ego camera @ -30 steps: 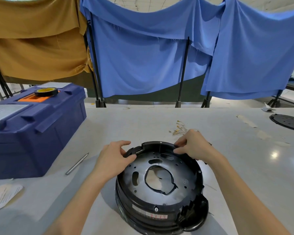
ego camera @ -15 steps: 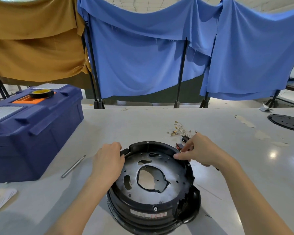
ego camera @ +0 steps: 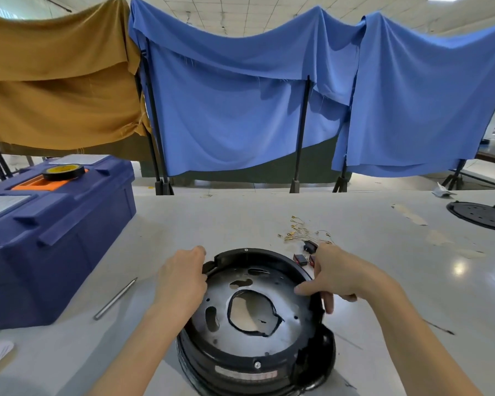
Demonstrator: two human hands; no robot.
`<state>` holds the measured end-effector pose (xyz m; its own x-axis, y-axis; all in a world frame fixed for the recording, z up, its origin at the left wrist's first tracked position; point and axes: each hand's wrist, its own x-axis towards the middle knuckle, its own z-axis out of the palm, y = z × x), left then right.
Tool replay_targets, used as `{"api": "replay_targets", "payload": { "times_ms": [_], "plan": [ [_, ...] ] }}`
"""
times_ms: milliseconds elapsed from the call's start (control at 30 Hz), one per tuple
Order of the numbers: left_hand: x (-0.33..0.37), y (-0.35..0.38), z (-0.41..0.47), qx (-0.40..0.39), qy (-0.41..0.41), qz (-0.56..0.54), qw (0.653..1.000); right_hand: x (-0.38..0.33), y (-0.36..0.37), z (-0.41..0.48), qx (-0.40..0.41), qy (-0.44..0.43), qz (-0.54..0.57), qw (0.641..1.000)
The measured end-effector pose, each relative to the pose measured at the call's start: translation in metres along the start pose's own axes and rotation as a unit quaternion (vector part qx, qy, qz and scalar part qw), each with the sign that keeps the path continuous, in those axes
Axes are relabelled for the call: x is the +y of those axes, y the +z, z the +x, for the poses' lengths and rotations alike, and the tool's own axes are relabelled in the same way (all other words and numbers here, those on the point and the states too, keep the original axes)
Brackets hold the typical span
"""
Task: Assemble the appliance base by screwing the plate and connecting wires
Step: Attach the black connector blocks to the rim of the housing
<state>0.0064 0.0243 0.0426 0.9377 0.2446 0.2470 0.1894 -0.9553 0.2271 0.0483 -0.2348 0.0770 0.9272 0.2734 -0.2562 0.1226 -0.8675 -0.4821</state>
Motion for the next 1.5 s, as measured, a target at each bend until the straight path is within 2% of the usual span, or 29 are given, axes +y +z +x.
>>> {"api": "replay_targets", "payload": {
  "times_ms": [33, 100, 167, 200, 267, 333, 400, 500, 567, 600, 667, 700, 733, 767, 800, 867, 900, 1000, 1100, 1200, 1233, 1267, 1333, 1400, 1500],
  "plan": [
    [0.001, 0.001, 0.004, -0.004, 0.019, -0.022, 1.0, -0.001, -0.001, 0.0, 0.011, -0.004, -0.001, 1.0],
    [0.004, 0.0, 0.01, -0.037, 0.049, -0.135, 0.989, -0.003, 0.0, 0.003, 0.102, -0.026, -0.032, 0.994],
    [0.01, -0.006, 0.01, -0.121, 0.053, -0.288, 0.948, -0.007, 0.003, 0.007, 0.166, -0.039, -0.105, 0.98],
    [0.012, -0.007, 0.009, -0.148, 0.052, -0.298, 0.942, -0.007, 0.004, 0.009, 0.174, -0.036, -0.119, 0.977],
    [0.014, -0.006, 0.006, -0.163, 0.053, -0.185, 0.968, -0.002, 0.006, 0.01, 0.183, -0.019, -0.101, 0.978],
    [0.015, -0.005, -0.001, -0.162, 0.018, -0.06, 0.985, 0.002, 0.008, 0.01, 0.18, -0.002, -0.103, 0.978],
    [0.014, -0.005, -0.004, -0.131, -0.022, -0.017, 0.991, 0.0, 0.007, 0.007, 0.163, 0.01, -0.12, 0.979],
    [0.011, -0.004, 0.0, -0.063, -0.026, -0.01, 0.998, -0.001, 0.001, 0.0, 0.069, 0.018, -0.121, 0.99],
    [0.008, -0.002, 0.006, -0.047, 0.033, 0.014, 0.998, 0.0, -0.002, -0.002, 0.031, 0.012, -0.099, 0.995],
    [0.007, -0.001, 0.008, -0.047, 0.068, 0.0, 0.997, -0.001, -0.002, -0.001, 0.047, -0.002, -0.078, 0.996],
    [0.008, -0.004, 0.012, -0.079, 0.089, -0.147, 0.982, -0.001, 0.001, 0.005, 0.12, -0.045, -0.032, 0.991],
    [0.008, -0.005, 0.012, -0.121, 0.086, -0.243, 0.959, -0.003, 0.004, 0.006, 0.144, -0.067, -0.013, 0.987],
    [0.009, -0.006, 0.012, -0.162, 0.081, -0.293, 0.939, -0.003, 0.006, 0.008, 0.152, -0.084, -0.005, 0.985],
    [0.01, -0.007, 0.011, -0.187, 0.079, -0.272, 0.941, -0.004, 0.008, 0.009, 0.154, -0.095, -0.007, 0.983],
    [0.01, -0.006, 0.011, -0.197, 0.073, -0.205, 0.956, -0.005, 0.009, 0.01, 0.157, -0.093, -0.013, 0.983],
    [0.009, -0.004, 0.008, -0.191, 0.048, -0.067, 0.978, -0.007, 0.011, 0.009, 0.163, -0.076, -0.039, 0.983],
    [0.009, -0.005, 0.007, -0.177, 0.031, -0.039, 0.983, -0.008, 0.009, 0.008, 0.167, -0.067, -0.053, 0.982],
    [0.009, -0.006, 0.007, -0.088, -0.011, -0.064, 0.994, -0.009, 0.003, 0.002, 0.127, -0.032, -0.068, 0.989],
    [0.012, -0.005, 0.013, -0.071, 0.058, -0.097, 0.991, -0.012, -0.003, -0.005, 0.068, -0.003, -0.095, 0.993],
    [0.02, -0.008, 0.015, -0.126, 0.081, -0.251, 0.956, -0.018, -0.003, -0.001, 0.154, -0.036, -0.134, 0.978],
    [0.022, -0.008, 0.015, -0.143, 0.085, -0.269, 0.949, -0.021, -0.001, 0.001, 0.17, -0.051, -0.134, 0.975],
    [0.023, -0.007, 0.015, -0.151, 0.084, -0.239, 0.955, -0.023, 0.003, 0.005, 0.172, -0.065, -0.125, 0.975],
    [0.022, -0.007, 0.014, -0.149, 0.064, -0.099, 0.982, -0.022, 0.009, 0.013, 0.17, -0.084, -0.111, 0.975],
    [0.018, -0.01, 0.012, -0.149, 0.032, 0.014, 0.988, -0.019, 0.011, 0.019, 0.177, -0.089, -0.121, 0.973],
    [0.015, -0.011, 0.006, -0.106, -0.012, -0.005, 0.994, -0.012, 0.012, 0.024, 0.201, -0.074, -0.11, 0.97]
  ]
}}
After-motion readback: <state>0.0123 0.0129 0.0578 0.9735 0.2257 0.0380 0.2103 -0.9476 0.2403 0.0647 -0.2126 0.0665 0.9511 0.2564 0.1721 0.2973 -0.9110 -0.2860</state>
